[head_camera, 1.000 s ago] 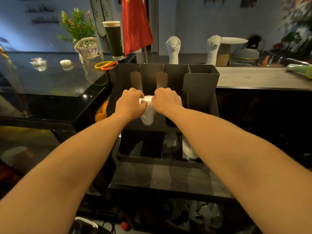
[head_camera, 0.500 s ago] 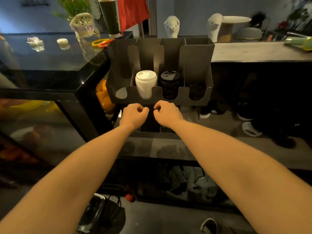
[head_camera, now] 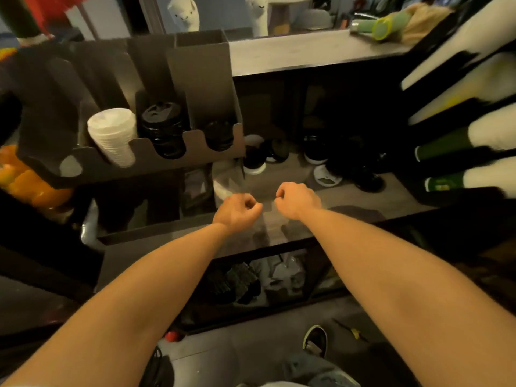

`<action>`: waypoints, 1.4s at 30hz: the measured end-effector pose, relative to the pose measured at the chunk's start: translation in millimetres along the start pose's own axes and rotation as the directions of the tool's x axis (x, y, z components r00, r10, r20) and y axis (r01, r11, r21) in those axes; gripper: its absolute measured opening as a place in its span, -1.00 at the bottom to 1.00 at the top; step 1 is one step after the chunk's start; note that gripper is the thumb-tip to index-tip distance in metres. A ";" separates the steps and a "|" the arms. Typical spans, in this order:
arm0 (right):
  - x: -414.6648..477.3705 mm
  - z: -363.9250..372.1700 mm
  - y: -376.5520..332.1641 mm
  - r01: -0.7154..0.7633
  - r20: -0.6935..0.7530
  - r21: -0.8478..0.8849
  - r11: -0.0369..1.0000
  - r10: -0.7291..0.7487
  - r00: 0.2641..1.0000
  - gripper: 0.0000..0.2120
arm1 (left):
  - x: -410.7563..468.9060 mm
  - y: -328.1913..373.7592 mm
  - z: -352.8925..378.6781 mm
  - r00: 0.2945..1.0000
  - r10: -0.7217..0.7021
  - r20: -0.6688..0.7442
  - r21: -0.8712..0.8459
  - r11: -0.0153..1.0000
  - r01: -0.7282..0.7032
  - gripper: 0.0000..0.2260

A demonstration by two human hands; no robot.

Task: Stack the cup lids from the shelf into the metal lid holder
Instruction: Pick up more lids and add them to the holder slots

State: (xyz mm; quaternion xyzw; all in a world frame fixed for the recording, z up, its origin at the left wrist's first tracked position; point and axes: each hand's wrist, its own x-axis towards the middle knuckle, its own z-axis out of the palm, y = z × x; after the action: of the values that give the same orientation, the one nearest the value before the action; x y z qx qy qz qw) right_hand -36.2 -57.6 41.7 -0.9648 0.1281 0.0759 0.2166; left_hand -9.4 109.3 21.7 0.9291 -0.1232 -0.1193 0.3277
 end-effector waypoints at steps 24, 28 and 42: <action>144.2 -12.8 222.6 -0.258 0.129 0.256 0.932 0.232 0.964 -0.31 | 193.4 137.0 185.0 0.872 -0.183 0.453 0.242 0.967 0.078 -0.47; 146.7 -3.7 227.7 -0.269 0.085 0.338 0.902 0.255 0.963 -0.49 | 205.4 132.6 188.3 0.817 -0.319 0.480 0.210 0.946 0.246 -0.63; 144.7 -1.0 228.1 -0.238 0.024 0.382 0.893 0.248 0.968 -0.58 | 209.1 128.2 186.8 0.865 -0.183 0.468 0.106 0.983 0.150 -0.69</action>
State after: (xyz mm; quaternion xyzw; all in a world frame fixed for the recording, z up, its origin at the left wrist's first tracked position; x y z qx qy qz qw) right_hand 38.3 -288.2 -77.6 -0.8814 0.2628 0.0636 0.3874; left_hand 111.6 -160.0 -67.4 0.8888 -0.1232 -0.3674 0.2448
